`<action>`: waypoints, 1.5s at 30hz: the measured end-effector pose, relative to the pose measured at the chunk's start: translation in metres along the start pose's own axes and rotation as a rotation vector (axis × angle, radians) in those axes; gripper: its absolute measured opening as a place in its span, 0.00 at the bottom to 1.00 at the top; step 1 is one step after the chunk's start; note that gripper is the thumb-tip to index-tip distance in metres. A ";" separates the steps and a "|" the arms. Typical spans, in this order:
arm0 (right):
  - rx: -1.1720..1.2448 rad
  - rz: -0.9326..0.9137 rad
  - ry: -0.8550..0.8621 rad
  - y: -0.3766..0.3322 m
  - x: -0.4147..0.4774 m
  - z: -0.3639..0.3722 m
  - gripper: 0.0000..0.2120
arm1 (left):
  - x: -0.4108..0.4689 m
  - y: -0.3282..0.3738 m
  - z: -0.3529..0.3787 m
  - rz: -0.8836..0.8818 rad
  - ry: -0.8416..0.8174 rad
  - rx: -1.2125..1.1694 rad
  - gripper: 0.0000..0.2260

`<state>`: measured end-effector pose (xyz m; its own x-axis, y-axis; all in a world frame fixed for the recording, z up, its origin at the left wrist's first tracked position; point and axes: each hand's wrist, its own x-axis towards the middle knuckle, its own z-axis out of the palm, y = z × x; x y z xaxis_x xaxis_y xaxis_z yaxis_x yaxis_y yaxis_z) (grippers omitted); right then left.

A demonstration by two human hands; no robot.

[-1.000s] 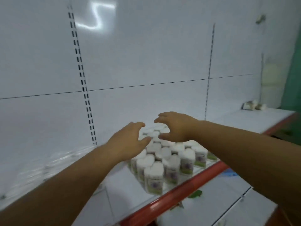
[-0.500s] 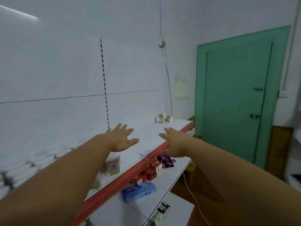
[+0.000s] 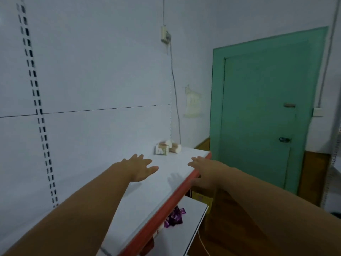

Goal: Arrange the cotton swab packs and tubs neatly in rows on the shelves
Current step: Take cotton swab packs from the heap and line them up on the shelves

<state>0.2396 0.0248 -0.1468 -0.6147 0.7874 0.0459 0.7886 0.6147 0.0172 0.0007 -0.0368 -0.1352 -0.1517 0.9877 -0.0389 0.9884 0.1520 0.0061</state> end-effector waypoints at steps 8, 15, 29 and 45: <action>0.073 0.046 -0.016 0.079 0.130 0.022 0.33 | 0.146 0.015 0.044 0.093 0.003 -0.209 0.30; 0.148 -0.114 -0.007 0.139 0.256 0.067 0.34 | 0.250 0.012 0.070 -0.112 0.211 -0.252 0.29; 0.449 -0.192 0.004 0.193 0.436 0.121 0.28 | 0.402 0.035 0.089 -0.391 0.479 -0.136 0.51; 1.170 -0.448 0.148 0.210 0.438 0.135 0.06 | 0.358 0.049 0.079 -0.536 0.847 -0.893 0.23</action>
<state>0.1337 0.5053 -0.2580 -0.7566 0.5338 0.3775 -0.0194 0.5588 -0.8290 -0.0040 0.3217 -0.2276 -0.7966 0.4682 0.3824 0.5085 0.1767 0.8428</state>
